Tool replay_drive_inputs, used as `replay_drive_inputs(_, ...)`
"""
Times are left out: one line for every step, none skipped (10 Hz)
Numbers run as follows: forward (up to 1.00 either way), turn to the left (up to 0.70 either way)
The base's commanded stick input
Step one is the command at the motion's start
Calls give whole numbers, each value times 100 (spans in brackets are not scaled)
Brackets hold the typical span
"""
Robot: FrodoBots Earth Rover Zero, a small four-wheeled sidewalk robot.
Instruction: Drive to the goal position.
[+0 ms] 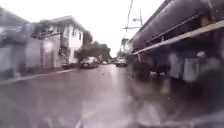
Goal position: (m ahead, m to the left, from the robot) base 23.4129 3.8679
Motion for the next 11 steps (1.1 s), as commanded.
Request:
replay_drive_inputs(100,0)
replay_drive_inputs(100,0)
replay_drive_inputs(100,0)
replay_drive_inputs(100,0)
replay_drive_inputs(100,0)
replay_drive_inputs(100,0)
replay_drive_inputs(100,0)
replay_drive_inputs(100,0)
replay_drive_inputs(100,0)
replay_drive_inputs(100,0)
replay_drive_inputs(100,0)
